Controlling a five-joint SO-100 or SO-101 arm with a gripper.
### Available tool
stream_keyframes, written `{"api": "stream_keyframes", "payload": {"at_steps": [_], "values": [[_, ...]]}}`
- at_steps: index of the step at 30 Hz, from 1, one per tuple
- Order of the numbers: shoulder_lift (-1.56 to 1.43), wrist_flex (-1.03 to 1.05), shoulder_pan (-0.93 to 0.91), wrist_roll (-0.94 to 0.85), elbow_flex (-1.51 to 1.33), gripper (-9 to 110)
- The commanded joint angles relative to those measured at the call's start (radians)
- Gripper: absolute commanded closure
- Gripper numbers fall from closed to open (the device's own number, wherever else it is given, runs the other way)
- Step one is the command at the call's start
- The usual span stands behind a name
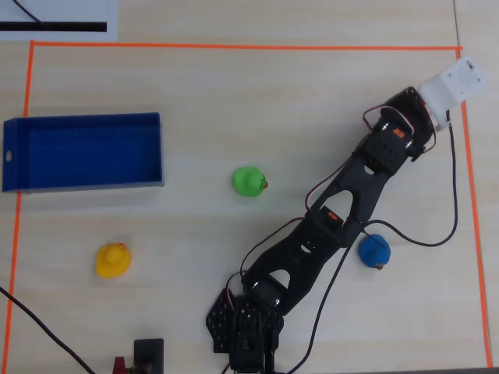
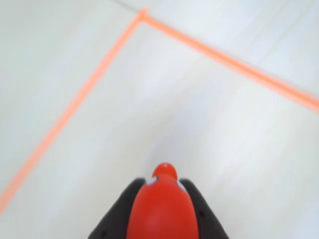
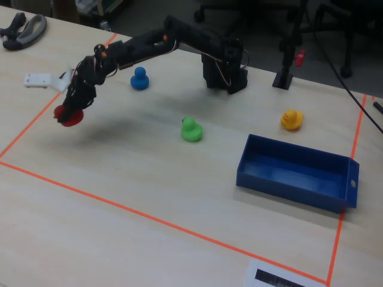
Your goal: Grasp red duck and put it into box.
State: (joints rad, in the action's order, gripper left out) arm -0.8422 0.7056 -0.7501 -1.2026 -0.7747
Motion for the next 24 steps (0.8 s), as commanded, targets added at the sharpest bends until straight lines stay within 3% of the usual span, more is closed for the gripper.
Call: {"api": "stream_keyframes", "payload": {"at_steps": [1, 6, 13, 18, 24], "values": [[-0.417, 0.163, 0.101, 0.147, -0.080, 101], [-0.732, 0.451, 0.337, 0.304, -0.276, 101], [-0.954, 0.686, 0.776, 0.538, -0.459, 101], [-0.960, 0.709, 1.049, 0.647, -0.577, 101], [-0.830, 0.615, 1.246, 0.736, -0.627, 101]]}}
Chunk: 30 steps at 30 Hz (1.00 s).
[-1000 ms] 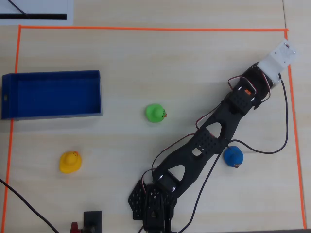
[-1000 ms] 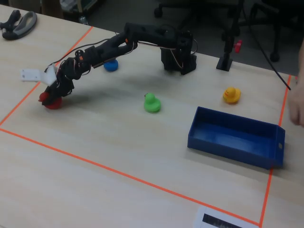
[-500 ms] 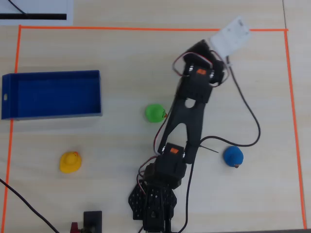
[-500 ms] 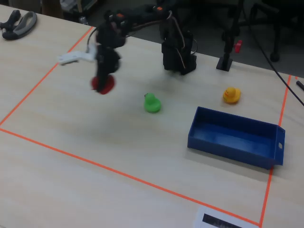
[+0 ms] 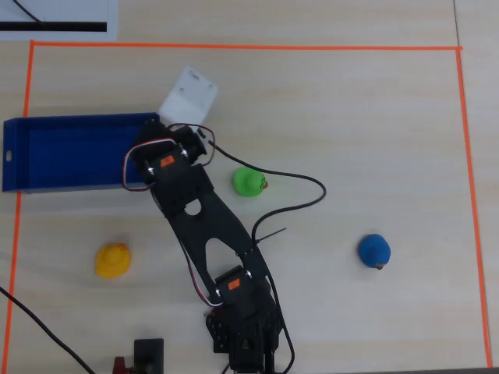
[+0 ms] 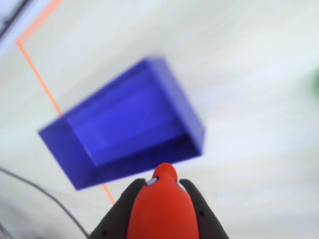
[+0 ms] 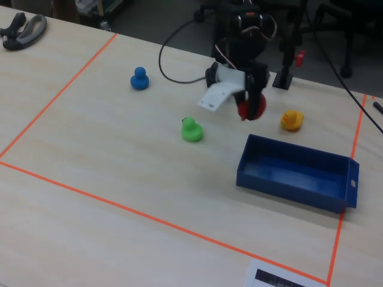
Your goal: Grasp red duck and put it into box.
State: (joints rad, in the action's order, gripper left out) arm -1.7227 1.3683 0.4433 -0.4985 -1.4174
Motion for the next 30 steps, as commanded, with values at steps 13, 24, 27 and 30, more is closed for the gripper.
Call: {"api": "stream_keyframes", "payload": {"at_steps": [13, 24, 27, 30], "values": [[0.431, -0.184, 0.127, 0.028, 0.272, 93], [0.451, -0.143, 0.095, -0.040, 0.265, 67], [0.336, -0.077, 0.044, -0.043, 0.265, 89], [0.149, -0.015, -0.037, -0.081, 0.235, 101]]}}
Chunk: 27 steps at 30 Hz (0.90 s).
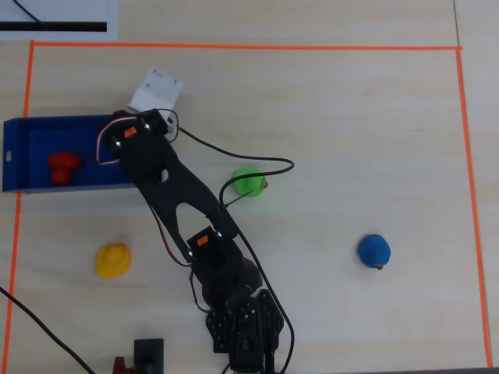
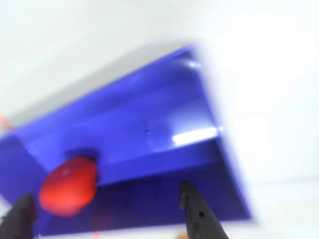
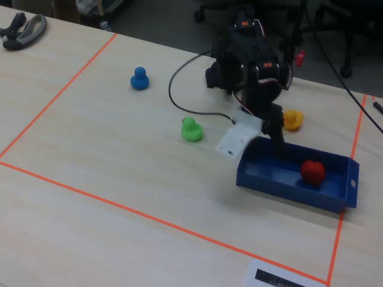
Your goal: Grasp red duck and put it into box.
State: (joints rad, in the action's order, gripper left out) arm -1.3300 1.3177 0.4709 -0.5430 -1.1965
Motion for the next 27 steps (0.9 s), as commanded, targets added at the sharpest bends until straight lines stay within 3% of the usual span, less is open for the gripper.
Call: {"api": "stream_keyframes", "payload": {"at_steps": [1, 9, 15, 27], "values": [[-0.316, 0.051, -0.095, -0.063, -0.009, 101], [-0.977, 0.057, -0.360, -0.305, -0.419, 101], [-1.445, -0.025, -0.523, -0.494, -0.907, 101], [-1.836, -0.250, -0.612, -0.627, -1.661, 101]]}}
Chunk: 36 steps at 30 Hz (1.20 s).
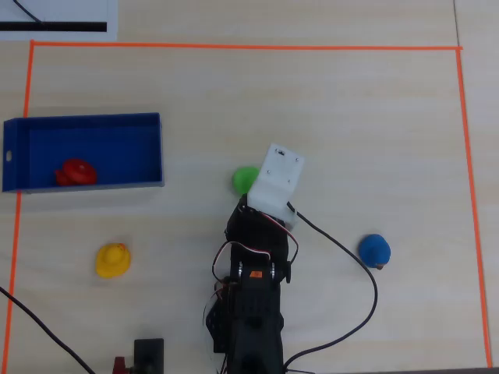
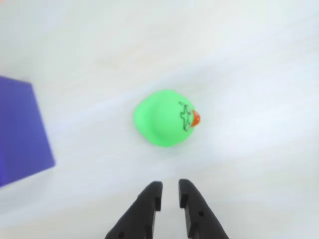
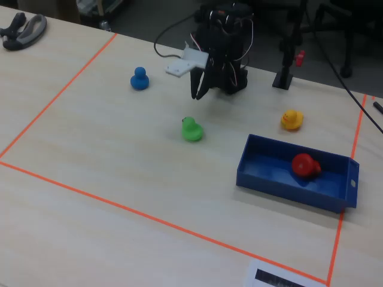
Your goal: Grasp red duck and put it into box.
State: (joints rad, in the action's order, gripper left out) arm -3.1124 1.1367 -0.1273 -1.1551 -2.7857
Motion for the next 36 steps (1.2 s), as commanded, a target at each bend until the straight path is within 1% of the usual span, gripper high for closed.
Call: {"api": "stream_keyframes", "payload": {"at_steps": [1, 4, 8, 12, 16, 22, 24, 36], "values": [[-0.067, -0.098, -0.017, -0.023, -0.123, 101], [-0.114, -0.150, -0.017, -0.037, -0.238, 101], [-0.187, -0.126, -0.014, -0.060, -0.324, 101], [-0.198, -0.072, 0.006, -0.063, -0.324, 101], [-0.198, 0.051, 0.035, -0.095, -0.324, 101], [-0.198, 0.170, 0.003, -0.115, -0.324, 101], [-0.198, 0.170, -0.006, -0.109, -0.325, 99], [-0.198, 0.172, -0.018, -0.107, -0.325, 99]]}}
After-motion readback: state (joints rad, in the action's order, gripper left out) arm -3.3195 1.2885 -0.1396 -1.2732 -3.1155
